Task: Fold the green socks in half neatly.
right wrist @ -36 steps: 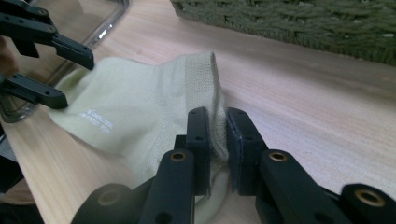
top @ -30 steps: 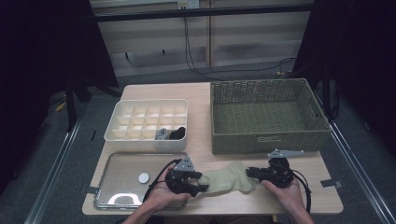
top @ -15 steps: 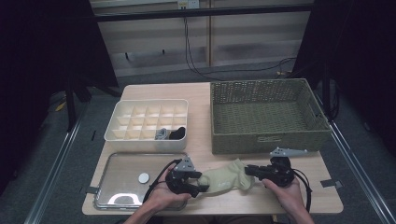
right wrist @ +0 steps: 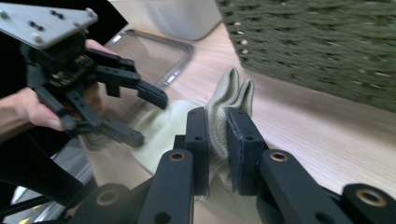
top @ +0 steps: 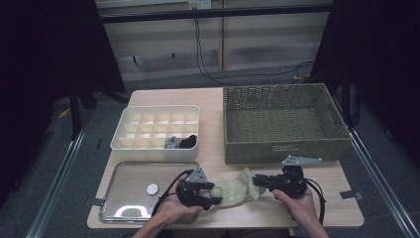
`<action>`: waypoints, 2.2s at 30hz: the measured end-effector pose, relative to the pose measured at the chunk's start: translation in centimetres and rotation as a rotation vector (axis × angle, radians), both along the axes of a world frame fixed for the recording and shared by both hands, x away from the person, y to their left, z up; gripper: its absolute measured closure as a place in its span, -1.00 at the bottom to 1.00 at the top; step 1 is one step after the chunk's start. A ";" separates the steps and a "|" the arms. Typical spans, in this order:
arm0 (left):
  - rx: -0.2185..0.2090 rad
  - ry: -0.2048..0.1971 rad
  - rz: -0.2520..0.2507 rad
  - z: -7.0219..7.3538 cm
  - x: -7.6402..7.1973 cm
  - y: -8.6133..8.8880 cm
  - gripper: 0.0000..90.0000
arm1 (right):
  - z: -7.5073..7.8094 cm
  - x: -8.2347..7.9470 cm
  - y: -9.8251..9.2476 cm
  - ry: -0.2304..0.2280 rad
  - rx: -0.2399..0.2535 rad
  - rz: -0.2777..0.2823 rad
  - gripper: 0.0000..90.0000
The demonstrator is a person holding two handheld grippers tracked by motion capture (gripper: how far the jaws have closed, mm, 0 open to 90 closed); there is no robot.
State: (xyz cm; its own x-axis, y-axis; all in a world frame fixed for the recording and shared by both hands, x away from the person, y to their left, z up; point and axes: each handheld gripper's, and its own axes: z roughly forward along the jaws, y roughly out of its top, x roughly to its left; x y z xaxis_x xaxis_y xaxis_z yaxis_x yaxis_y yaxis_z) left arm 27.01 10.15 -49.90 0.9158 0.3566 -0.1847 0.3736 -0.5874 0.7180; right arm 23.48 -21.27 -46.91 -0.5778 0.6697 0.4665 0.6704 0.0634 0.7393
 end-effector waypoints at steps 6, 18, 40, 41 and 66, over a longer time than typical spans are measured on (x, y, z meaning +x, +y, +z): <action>0.000 0.000 0.001 0.0 -0.1 -0.1 -0.12 | 0.3 0.2 1.3 -0.005 0.019 0.029 0.77; -0.014 0.004 0.009 0.0 -0.2 -0.3 -0.13 | 0.2 0.9 4.6 0.025 0.005 0.084 0.77; -0.031 0.018 -0.021 0.8 -0.7 0.6 -0.38 | -1.5 2.2 8.5 0.063 -0.024 0.124 0.74; -0.035 0.018 -0.021 0.9 -0.8 0.9 -0.39 | -1.6 2.3 8.6 0.064 -0.028 0.123 0.73; -0.065 0.024 0.001 2.3 -0.9 2.5 -0.47 | -0.3 1.6 8.1 0.056 -0.016 0.159 0.57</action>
